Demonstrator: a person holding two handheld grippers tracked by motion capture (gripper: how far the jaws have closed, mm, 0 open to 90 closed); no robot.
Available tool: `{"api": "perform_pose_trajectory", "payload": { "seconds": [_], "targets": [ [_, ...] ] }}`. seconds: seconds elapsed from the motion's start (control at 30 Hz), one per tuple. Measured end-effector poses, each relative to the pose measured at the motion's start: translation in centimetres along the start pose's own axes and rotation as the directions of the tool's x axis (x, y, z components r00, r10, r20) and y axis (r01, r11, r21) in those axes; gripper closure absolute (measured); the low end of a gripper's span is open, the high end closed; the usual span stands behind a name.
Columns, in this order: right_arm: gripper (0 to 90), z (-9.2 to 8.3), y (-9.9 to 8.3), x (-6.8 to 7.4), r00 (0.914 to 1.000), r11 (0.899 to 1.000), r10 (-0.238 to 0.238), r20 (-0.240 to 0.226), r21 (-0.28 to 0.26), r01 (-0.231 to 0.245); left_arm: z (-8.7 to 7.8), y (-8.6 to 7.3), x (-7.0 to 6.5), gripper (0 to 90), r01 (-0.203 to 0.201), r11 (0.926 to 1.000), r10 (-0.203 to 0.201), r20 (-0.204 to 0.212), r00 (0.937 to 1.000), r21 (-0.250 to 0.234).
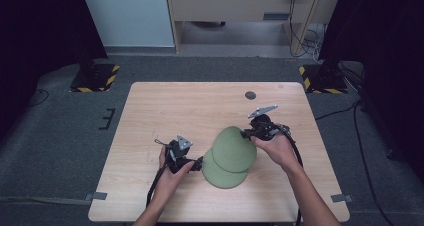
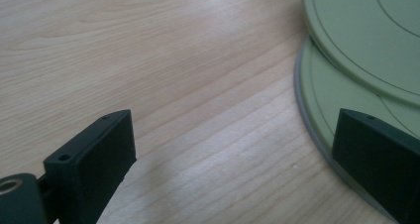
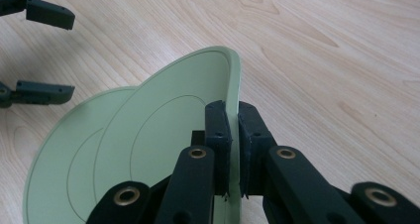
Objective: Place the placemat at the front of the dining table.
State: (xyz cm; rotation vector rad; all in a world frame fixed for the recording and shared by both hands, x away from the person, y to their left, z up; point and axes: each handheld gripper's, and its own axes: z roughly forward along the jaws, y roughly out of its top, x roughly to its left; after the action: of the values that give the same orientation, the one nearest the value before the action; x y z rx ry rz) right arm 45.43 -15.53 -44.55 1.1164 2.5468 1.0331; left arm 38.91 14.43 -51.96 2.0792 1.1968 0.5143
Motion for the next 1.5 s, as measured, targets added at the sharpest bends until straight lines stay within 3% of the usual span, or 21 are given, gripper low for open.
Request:
{"api": "perform_pose_trajectory", "payload": {
  "seconds": [0.3,0.4,0.47,0.6,0.83,1.2,1.4,1.5],
  "targets": [
    [85.6,-0.4,1.5,0.5,0.9998,1.000,-0.017,-0.006,-0.001,0.017,-0.6,-0.1,2.5,2.8,0.042,0.9991,-0.041,-0.048,0.9980,0.007],
    [85.6,-0.4,2.1,0.4,0.9997,1.000,-0.023,-0.007,0.004,0.023,-0.8,-0.1,3.4,3.0,0.026,0.9996,-0.025,-0.086,0.9960,0.007],
    [85.6,-0.4,2.4,0.3,0.9998,1.000,-0.016,-0.009,-0.002,0.016,-0.9,-0.2,4.5,2.3,0.061,0.9981,-0.060,-0.072,0.9956,0.008],
    [85.6,-0.1,3.1,-0.1,0.9998,1.000,-0.016,-0.011,0.011,0.016,-1.5,-0.4,6.5,2.6,0.106,0.9943,-0.107,-0.084,0.9907,-0.009],
    [85.6,0.5,4.1,-0.8,0.9998,1.000,-0.002,-0.021,0.015,0.002,-1.2,-1.1,8.9,2.8,0.157,0.9876,-0.155,-0.110,0.9817,0.007],
    [85.7,0.0,6.3,-1.3,0.9998,1.000,0.005,-0.019,0.007,-0.005,-0.8,-1.6,9.3,2.7,0.146,0.9886,-0.141,-0.128,0.9817,0.036],
    [85.7,-0.3,7.1,-1.2,0.9997,1.000,-0.003,-0.024,-0.003,0.003,-0.4,-2.0,9.4,2.8,0.162,0.9858,-0.155,-0.125,0.9800,0.045],
    [85.7,-0.3,7.3,-1.2,0.9994,1.000,0.014,-0.031,-0.013,-0.015,-0.2,-2.1,9.4,2.7,0.157,0.9864,-0.150,-0.129,0.9803,0.048]
  ]
}}
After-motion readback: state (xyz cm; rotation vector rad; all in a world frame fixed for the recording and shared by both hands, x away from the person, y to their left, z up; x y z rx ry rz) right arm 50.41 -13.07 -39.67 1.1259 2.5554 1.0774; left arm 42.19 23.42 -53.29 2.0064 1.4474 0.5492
